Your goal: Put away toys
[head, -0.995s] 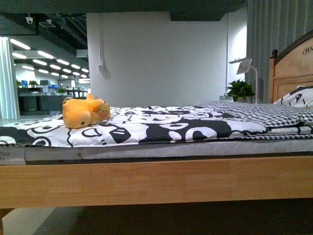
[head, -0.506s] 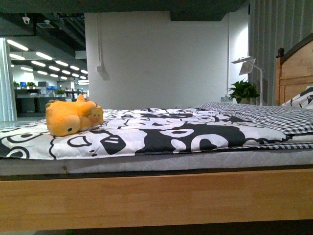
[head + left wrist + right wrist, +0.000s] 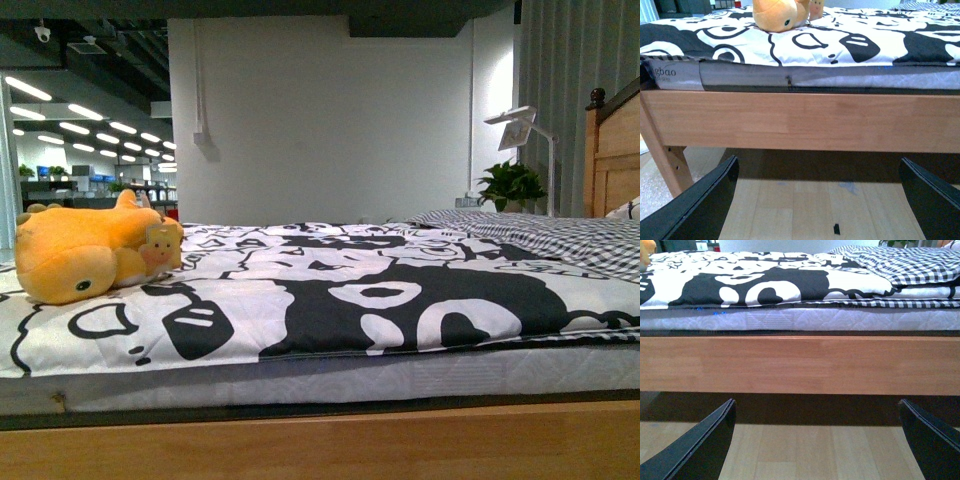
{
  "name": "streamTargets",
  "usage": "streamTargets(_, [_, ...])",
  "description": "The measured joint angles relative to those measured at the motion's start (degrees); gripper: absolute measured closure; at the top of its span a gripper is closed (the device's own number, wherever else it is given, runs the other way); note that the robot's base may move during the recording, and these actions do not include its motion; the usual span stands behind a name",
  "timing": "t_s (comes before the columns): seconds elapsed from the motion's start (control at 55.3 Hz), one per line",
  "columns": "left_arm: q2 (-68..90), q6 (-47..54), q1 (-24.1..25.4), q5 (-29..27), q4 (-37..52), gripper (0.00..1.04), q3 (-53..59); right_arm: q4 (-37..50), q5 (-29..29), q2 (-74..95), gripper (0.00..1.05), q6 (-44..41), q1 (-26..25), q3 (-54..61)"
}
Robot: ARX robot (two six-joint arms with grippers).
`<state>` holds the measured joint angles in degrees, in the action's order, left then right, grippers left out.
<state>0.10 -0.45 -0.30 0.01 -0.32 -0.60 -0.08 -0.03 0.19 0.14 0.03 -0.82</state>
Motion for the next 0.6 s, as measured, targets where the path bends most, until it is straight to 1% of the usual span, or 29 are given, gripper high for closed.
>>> streamTargets(0.597, [0.0,0.0,0.0,-0.02,0.0,0.06,0.0,0.0,0.0,-0.02,0.07,0.0,0.0,0.0])
